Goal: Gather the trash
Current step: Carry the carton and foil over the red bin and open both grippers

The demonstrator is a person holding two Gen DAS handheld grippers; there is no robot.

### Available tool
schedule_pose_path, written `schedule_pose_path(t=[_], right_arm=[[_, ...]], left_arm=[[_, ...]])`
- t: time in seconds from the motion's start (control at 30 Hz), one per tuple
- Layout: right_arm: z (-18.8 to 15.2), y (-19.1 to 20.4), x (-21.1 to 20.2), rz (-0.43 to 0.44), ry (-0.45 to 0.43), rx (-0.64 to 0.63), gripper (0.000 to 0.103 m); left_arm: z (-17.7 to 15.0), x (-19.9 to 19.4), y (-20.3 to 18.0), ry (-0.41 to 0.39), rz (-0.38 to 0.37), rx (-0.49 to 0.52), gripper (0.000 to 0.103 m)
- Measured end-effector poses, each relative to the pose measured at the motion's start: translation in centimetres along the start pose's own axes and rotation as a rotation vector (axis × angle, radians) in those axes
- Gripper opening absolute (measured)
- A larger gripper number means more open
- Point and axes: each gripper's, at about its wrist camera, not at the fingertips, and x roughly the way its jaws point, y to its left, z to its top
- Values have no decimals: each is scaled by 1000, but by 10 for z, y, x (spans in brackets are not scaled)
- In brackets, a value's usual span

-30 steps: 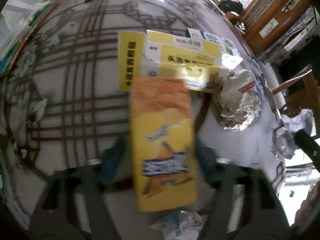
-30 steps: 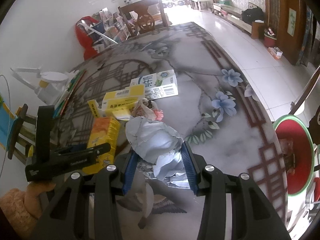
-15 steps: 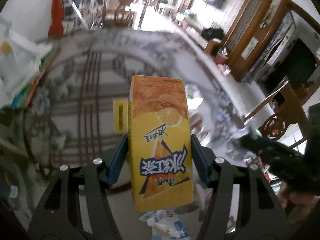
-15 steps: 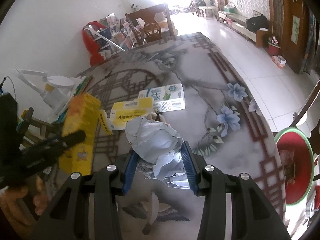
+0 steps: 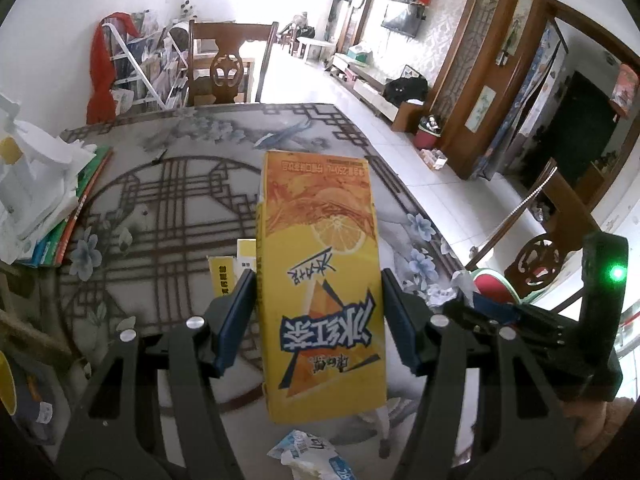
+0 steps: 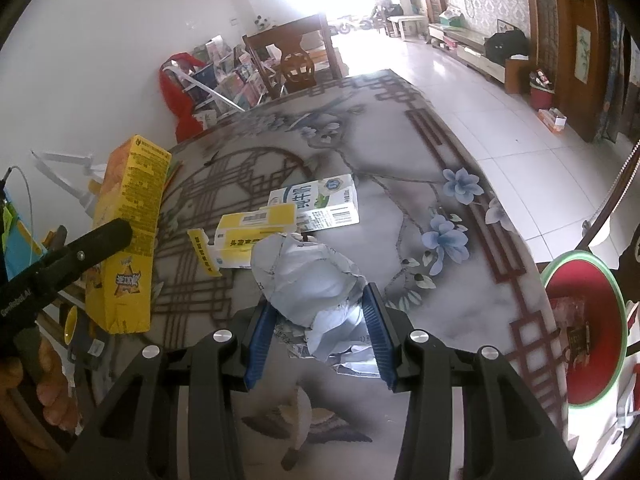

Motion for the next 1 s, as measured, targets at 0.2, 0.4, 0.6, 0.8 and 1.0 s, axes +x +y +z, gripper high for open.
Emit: schedule_pose_path(t=[0.2,0.4,0.6,0.8,1.0], right_arm=[[-1,-5,3,7,12,7,42],[-1,-5,5,10,15,6,42],[-1,-11,3,10,10,14,42],[-5,-38,-5,11,0,43,42],[-2,-71,-17,22,-6,56,42]], left_arm=[[-4,4,0,17,11,-7,60],[-5,5,-2,27,15,-14,60],[-6,8,-13,35,13,0,60],[-7,16,-36,46,14,20,60],[-7,26,-69,56,27,36,60]])
